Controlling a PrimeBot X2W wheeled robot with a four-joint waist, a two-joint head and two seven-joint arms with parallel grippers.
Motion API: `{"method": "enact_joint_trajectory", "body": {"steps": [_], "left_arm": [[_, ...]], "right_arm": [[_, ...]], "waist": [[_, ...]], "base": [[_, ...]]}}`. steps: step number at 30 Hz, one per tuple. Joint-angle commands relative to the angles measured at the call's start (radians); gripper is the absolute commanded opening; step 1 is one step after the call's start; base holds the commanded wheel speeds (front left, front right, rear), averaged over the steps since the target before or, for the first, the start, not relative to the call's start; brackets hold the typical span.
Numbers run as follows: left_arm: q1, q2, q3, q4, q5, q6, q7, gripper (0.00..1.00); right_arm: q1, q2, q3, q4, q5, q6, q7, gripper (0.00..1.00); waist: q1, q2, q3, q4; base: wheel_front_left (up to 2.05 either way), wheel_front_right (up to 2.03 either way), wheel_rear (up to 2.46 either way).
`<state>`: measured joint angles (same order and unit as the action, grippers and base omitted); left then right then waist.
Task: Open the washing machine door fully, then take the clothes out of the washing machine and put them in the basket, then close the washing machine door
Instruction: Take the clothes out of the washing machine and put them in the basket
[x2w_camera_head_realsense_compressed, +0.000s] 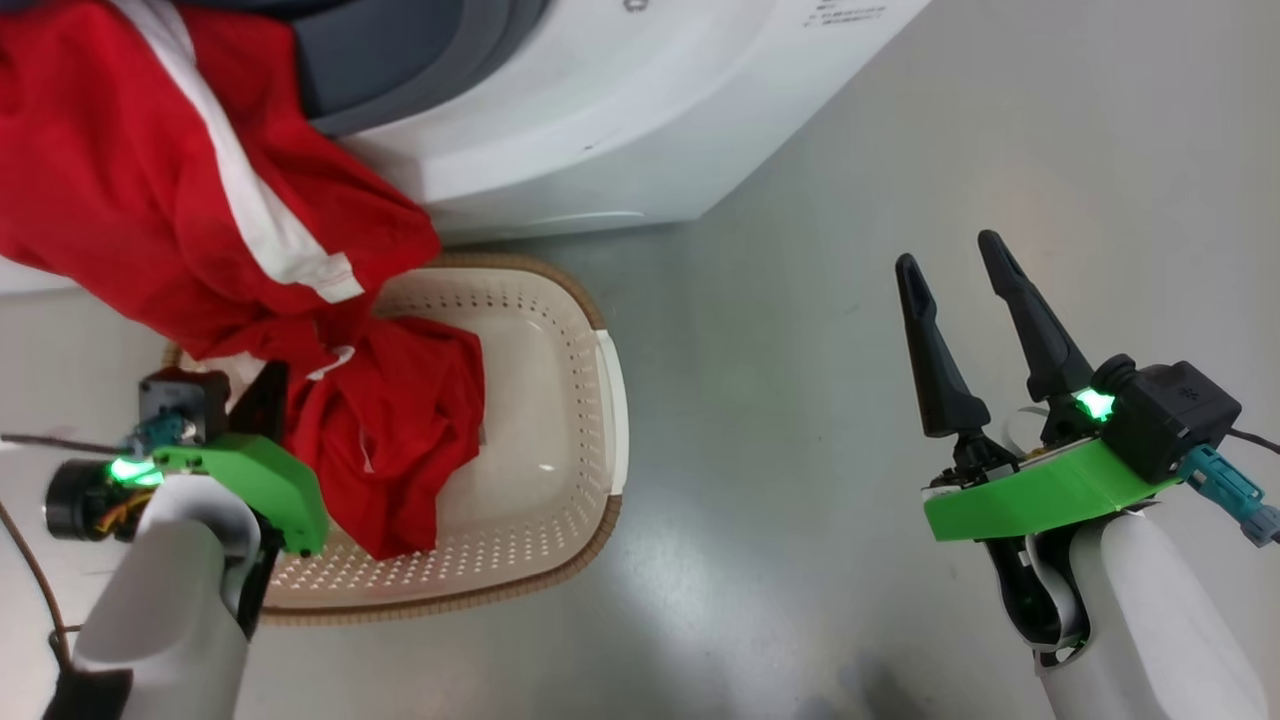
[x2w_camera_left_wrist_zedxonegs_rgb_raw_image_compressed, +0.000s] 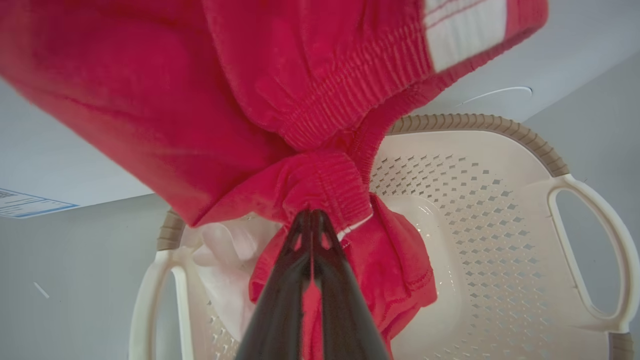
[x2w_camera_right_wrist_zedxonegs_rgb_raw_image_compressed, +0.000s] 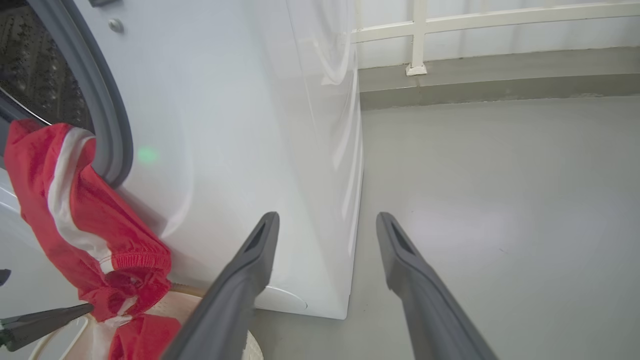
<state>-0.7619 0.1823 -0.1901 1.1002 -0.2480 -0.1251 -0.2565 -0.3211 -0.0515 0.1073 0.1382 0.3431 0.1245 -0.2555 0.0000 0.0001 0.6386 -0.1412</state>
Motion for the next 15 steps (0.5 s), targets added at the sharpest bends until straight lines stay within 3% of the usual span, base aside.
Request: {"method": "enact_joint_trajectory", "body": {"steps": [1,2,5,8,10,15], "left_arm": [[-0.004,0.047,0.018,0.007,-0.005,-0.006,-0.005,0.0],[-0.015,0.051,0.015,0.021,-0.007,-0.006,-0.005,0.01],[-0.043,0.062,0.006,0.052,-0.016,-0.006,-0.005,0.19],[-0.061,0.067,-0.003,0.07,-0.028,-0.006,-0.005,0.47],[-0.069,0.071,-0.008,0.078,-0.037,-0.006,-0.005,0.98],[-0.077,0.075,-0.023,0.091,-0.061,-0.006,-0.005,1.0]], "right_arm": [[-0.002,0.001,0.022,-0.026,0.007,0.006,-0.006,1.0],[-0.004,0.001,0.024,-0.027,0.008,0.006,-0.006,1.0],[-0.011,0.001,0.031,-0.029,0.013,0.006,-0.006,1.0],[-0.014,0.001,0.031,-0.029,0.015,0.006,-0.006,1.0],[-0.016,0.001,0.031,-0.029,0.016,0.006,-0.006,1.0],[-0.019,0.001,0.028,-0.028,0.016,0.006,-0.006,1.0]], "waist": [[0.0,-0.0001,0.025,-0.014],[0.0,-0.0001,0.03,-0.016],[0.0,-0.0001,0.044,-0.025],[0.0,-0.0001,0.051,-0.029],[0.0,-0.0001,0.054,-0.031],[0.0,-0.0001,0.053,-0.03]], "base": [[0.0,0.0,0.0],[0.0,0.0,0.0],[0.0,0.0,0.0],[0.0,0.0,0.0],[0.0,0.0,0.0],[0.0,0.0,0.0]]}}
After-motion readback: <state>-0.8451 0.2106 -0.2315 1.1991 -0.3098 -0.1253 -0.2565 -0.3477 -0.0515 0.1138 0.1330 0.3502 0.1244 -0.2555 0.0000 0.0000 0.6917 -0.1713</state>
